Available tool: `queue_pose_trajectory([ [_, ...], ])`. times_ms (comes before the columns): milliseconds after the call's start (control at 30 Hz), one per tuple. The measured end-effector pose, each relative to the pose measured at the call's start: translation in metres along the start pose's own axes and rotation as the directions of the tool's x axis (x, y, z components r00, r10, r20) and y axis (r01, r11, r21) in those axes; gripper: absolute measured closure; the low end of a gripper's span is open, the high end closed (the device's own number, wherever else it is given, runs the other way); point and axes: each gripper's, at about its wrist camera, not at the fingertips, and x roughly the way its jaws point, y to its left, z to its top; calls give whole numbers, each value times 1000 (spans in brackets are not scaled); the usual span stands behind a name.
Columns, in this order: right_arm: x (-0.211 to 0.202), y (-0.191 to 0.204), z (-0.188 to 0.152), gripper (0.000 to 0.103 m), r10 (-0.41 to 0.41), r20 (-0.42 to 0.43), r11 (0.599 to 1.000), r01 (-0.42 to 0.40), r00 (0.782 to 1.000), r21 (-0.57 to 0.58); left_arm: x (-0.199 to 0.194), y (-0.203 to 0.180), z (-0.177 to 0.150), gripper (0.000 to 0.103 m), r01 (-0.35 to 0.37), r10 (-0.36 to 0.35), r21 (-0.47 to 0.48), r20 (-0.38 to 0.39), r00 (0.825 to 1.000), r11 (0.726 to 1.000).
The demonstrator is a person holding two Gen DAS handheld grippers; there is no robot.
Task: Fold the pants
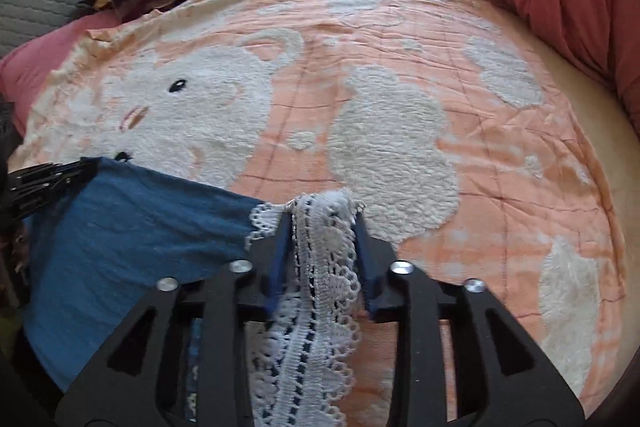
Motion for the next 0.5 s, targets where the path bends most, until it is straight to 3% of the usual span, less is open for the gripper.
queue_pose_trajectory([
  [100,-13,-10,0,63,-9,28,998,7,1000,63,-11,4,1,77,4,-3,-24,25,1000,1000],
  [200,-37,-18,-6,56,1,91,992,-13,996,127,-35,2,-1,57,8,-6,-18,74,997,1000],
  [233,-51,-18,-10,53,-6,121,991,-10,993,130,-43,0,-2,55,4,-3,-10,88,996,1000],
  [367,-96,-3,-30,45,-22,194,995,2,981,99,-74,-12,-11,40,0,-3,27,133,991,1000],
  [433,-113,10,-42,43,-8,208,998,-6,978,64,-88,-19,-22,38,0,-8,53,144,990,999],
  [500,-127,31,-59,41,-10,193,1000,11,981,-1,-97,-25,-35,24,-1,-8,65,148,989,998],
])
